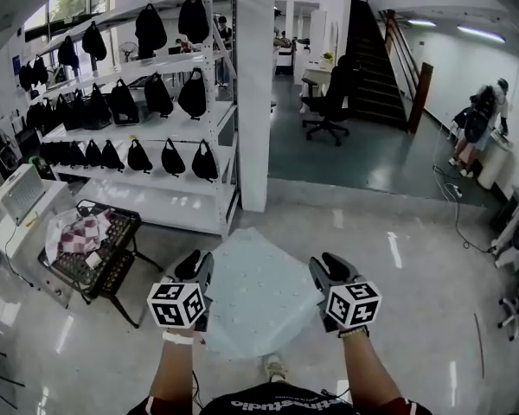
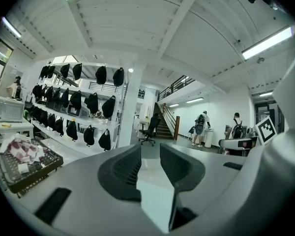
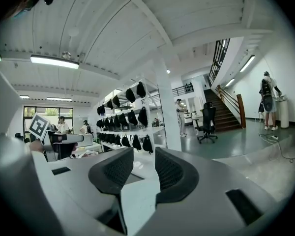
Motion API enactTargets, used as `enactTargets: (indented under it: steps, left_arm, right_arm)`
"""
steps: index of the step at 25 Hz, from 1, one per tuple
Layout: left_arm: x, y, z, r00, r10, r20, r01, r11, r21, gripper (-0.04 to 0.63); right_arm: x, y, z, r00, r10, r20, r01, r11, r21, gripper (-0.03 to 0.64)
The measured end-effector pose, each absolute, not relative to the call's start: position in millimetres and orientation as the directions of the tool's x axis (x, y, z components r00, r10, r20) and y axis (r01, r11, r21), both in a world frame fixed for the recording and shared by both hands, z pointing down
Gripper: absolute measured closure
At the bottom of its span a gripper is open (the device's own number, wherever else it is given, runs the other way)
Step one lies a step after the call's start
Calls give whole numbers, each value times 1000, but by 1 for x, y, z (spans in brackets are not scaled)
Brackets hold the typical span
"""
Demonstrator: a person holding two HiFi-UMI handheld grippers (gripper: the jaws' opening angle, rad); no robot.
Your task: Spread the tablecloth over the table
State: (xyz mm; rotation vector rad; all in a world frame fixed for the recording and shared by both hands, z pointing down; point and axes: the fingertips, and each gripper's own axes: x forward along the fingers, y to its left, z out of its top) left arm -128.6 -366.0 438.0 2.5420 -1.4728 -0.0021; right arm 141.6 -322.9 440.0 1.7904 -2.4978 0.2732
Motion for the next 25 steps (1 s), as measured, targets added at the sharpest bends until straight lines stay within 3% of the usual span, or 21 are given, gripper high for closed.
enactTargets:
  steps: [7,18,25]
  left_arm:
    - [-128,-362,410,487,-872,39,-868,-480,126,465]
    - [-137,-352,407,415,-910,11,-906,-413,90,565]
    - [-138,-348,411,435,-900,12,-895,-432,109,574]
  right_arm:
    - [143,-320,420,-298,-949,105,-953,290,-82,469]
    - [149,-316,420,-216,-971,101,-975,210,-67,544]
    - [148,-316,414,-169,-981,91,-986,169,-13,591]
